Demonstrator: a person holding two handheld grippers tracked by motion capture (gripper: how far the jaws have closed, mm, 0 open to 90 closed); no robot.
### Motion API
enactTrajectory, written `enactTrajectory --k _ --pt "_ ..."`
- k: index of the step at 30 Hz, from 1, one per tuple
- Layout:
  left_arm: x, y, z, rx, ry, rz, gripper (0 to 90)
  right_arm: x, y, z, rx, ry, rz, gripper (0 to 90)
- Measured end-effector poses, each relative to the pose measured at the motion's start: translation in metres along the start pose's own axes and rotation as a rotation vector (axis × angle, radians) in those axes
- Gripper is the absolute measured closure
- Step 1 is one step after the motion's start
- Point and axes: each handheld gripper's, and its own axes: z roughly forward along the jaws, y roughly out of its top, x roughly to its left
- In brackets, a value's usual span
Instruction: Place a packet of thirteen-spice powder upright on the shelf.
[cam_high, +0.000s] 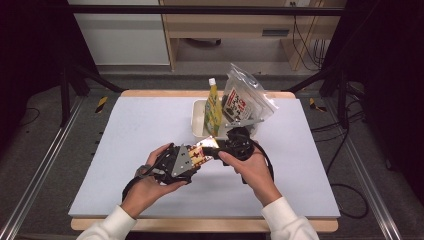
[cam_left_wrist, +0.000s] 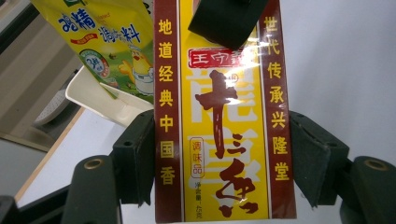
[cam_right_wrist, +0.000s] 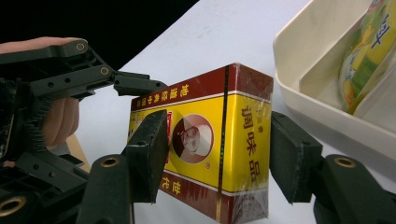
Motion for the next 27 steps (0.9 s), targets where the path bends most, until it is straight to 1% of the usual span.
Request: enactTrajectory --k 5,11,14,19,21,22,23,25,26,27 --pt "0.000 0.002 0.000 -0.003 0.002 0.004 31.6 -0.001 0.001 0.000 0.000 0.017 0.012 44.0" --pt "0.002 0.004 0.001 0.000 -0.004 0.012 31.6 -0.002 0.001 -0.002 0.000 0.018 0.019 45.7" --pt "0.003 0.004 0.002 0.008 -0.009 0.016 31.6 -0.001 0.001 -0.004 -0.004 0.017 0.020 48.3" --pt "0.005 0.003 0.006 0.015 -0.011 0.017 31.7 -0.001 0.002 -0.008 -0.020 0.027 0.031 55.9" --pt "0.006 0.002 0.009 0.016 -0.013 0.022 31.7 -0.001 0.002 -0.010 -0.024 0.032 0.044 58.5" --pt "0.006 0.002 0.010 0.021 -0.013 0.024 31.7 -0.001 0.002 -0.010 -0.022 0.034 0.062 60.0" --pt "0.006 0.001 0.011 0.020 -0.013 0.026 31.7 -0.002 0.003 -0.010 -0.022 0.042 0.077 62.4" --pt "0.007 -0.001 0.013 0.008 -0.018 0.011 31.7 -0.004 0.003 -0.012 -0.030 0.072 0.112 66.6" --pt "0.008 -0.002 0.013 0.006 -0.020 0.008 31.7 -0.004 0.004 -0.013 -0.035 0.085 0.124 68.0" --pt "0.008 -0.002 0.014 0.006 -0.015 0.009 31.7 -0.003 0.004 -0.013 -0.040 0.086 0.130 68.4"
